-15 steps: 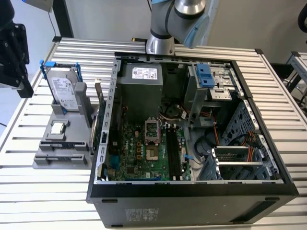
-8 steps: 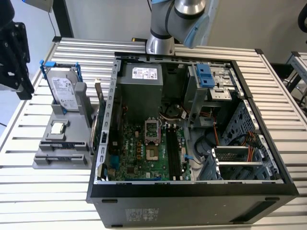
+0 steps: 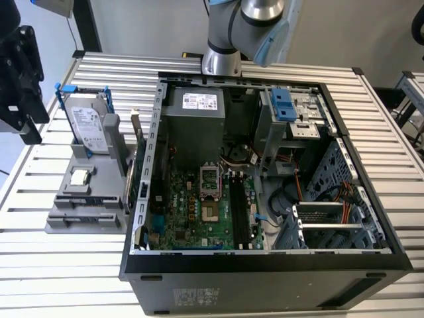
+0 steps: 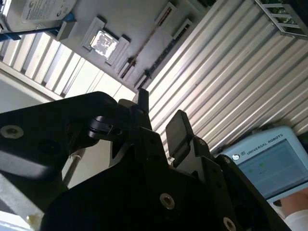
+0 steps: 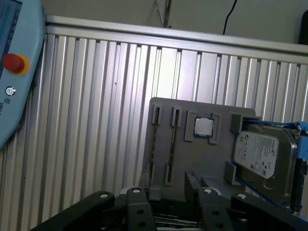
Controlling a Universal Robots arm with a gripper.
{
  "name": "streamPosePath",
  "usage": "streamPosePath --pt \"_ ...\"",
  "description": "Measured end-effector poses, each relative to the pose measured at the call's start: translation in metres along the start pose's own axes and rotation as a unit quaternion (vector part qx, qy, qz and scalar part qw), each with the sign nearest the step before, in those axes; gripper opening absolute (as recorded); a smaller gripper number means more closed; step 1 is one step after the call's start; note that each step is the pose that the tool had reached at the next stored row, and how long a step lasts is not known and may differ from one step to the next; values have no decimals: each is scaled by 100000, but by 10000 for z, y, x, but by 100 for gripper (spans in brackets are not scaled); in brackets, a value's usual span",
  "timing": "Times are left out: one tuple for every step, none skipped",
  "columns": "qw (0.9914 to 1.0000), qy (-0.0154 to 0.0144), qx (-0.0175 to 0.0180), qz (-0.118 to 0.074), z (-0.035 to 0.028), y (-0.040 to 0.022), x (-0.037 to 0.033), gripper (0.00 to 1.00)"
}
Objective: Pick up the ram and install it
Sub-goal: 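Pick up the ram and move it above insertion slot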
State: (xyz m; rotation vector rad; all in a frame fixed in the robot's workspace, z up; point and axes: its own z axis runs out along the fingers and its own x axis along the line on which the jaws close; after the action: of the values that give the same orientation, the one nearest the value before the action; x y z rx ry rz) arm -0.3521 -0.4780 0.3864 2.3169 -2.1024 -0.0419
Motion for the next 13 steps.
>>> streamPosePath --pt "100000 3 -4 142 7 0 0 100" --pt "99999 -2 -5 532 16 0 0 100" --pt "99994 -19 0 1069 27 0 0 100" --pt "99986 -31 2 1644 40 0 0 100" --pt "99977 -47 12 2156 57 -1 1 100" --pt "99970 -59 25 2447 76 -2 1 100" --pt "99969 -61 30 2485 92 -4 1 100" --pt "99969 -59 43 2482 111 -7 1 100" --pt "99969 -53 48 2483 129 -9 1 100" --pt "99969 -55 56 2485 147 -11 1 100" --pt "99969 -52 60 2496 159 -12 1 100" --pt "99969 -28 42 2500 159 -13 1 100" --pt "99969 -19 38 2502 159 -13 1 100"
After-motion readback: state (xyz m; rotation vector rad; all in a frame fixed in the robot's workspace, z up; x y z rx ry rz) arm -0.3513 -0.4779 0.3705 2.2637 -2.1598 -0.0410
